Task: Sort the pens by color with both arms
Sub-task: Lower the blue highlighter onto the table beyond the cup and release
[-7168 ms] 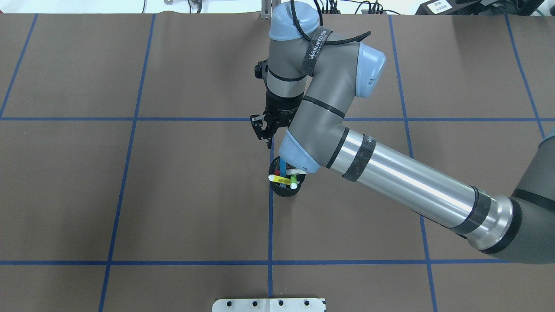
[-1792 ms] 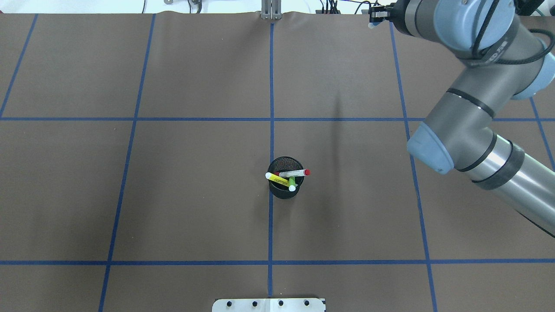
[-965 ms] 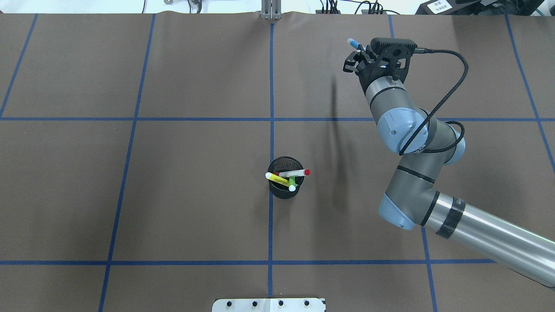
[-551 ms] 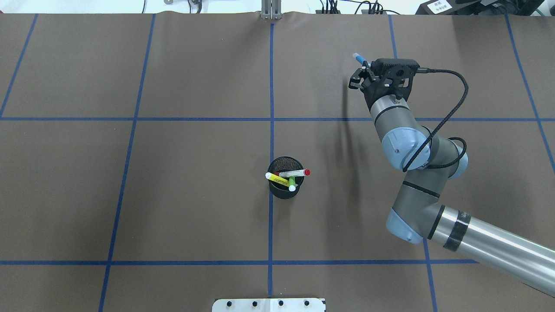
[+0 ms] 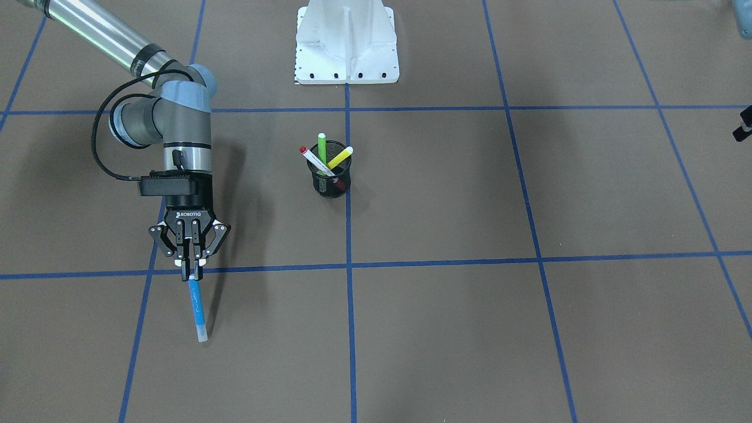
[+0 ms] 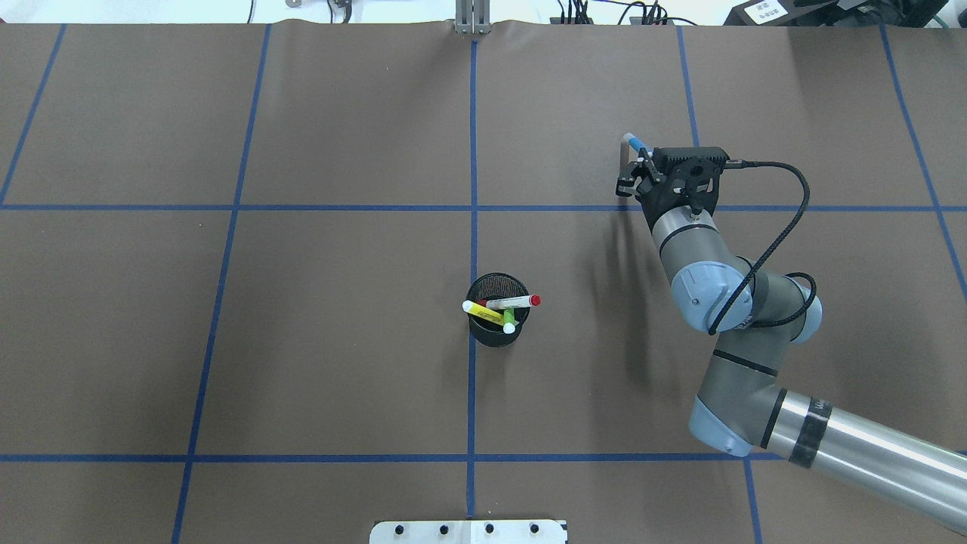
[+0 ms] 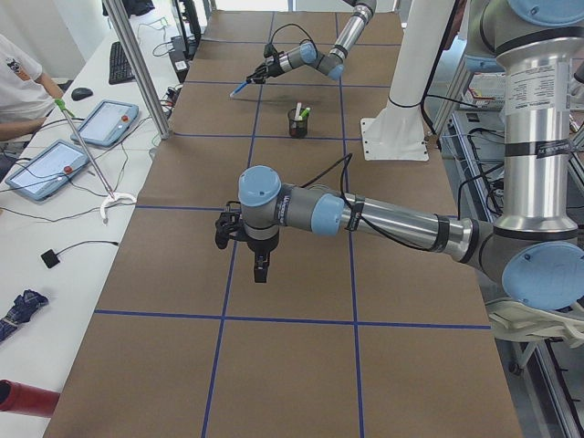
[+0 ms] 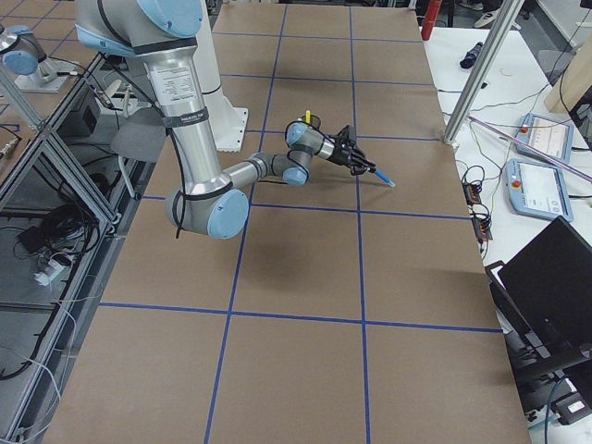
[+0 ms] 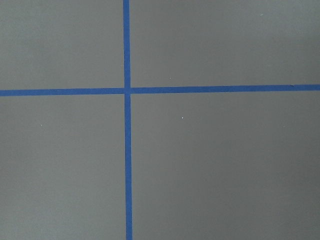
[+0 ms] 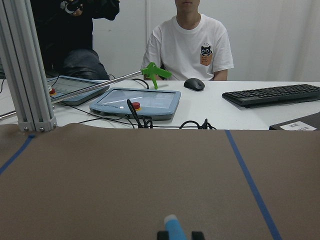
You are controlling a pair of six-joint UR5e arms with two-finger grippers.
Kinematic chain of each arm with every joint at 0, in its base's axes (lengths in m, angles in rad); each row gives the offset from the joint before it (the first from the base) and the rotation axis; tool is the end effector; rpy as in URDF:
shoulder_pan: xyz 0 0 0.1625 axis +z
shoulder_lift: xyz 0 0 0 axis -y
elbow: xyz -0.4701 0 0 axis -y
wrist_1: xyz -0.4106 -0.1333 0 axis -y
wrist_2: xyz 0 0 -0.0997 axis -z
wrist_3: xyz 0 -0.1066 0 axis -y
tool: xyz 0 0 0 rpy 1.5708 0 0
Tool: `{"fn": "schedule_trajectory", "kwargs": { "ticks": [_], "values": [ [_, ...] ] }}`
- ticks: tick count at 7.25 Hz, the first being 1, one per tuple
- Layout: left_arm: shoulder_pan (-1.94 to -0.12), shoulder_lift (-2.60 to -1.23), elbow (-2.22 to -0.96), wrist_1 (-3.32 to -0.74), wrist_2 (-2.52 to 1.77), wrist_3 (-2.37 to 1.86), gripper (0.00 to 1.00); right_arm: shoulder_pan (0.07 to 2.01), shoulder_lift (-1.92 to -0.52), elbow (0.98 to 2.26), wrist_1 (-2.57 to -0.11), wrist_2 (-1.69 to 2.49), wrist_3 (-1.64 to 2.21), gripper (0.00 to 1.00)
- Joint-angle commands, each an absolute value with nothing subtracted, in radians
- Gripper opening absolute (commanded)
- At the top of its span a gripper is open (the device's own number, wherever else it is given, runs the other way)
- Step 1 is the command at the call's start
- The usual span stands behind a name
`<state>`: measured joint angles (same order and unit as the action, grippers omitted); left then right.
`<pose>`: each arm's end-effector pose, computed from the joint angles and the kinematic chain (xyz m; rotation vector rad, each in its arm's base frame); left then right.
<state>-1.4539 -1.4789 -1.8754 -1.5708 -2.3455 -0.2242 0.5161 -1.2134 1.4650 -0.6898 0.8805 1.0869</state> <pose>-0.0033 -0.4754 0.5974 0.0680 0.7946 -0.0192 -0.4912 -0.5100 0.4453 1.0601 -0.6589 0.4181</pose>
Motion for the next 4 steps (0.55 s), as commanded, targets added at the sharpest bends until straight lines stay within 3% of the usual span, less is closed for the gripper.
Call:
{"fn": "schedule_trajectory", "kwargs": {
  "ticks": [1, 2, 3, 4],
  "values": [
    [-1.453, -1.479, -1.878, -1.571, -2.345, -0.229, 1.00, 0.509, -1.233, 1.457, -0.651, 0.879, 1.085, 0.00],
    [-1.454, -1.479, -1.879, -1.571, -2.345, -0.229, 1.00, 0.508, -1.233, 1.457, -0.649, 0.879, 1.086, 0.16],
    [-1.453, -1.479, -1.879, -1.571, -2.345, -0.230, 1.00, 0.508, -1.233, 1.457, -0.647, 0.879, 1.089, 0.48],
    [-1.453, -1.479, -1.884, -1.571, -2.345, -0.235, 1.00, 0.508, -1.230, 1.460, -0.647, 0.876, 1.097, 0.99]
  ]
}}
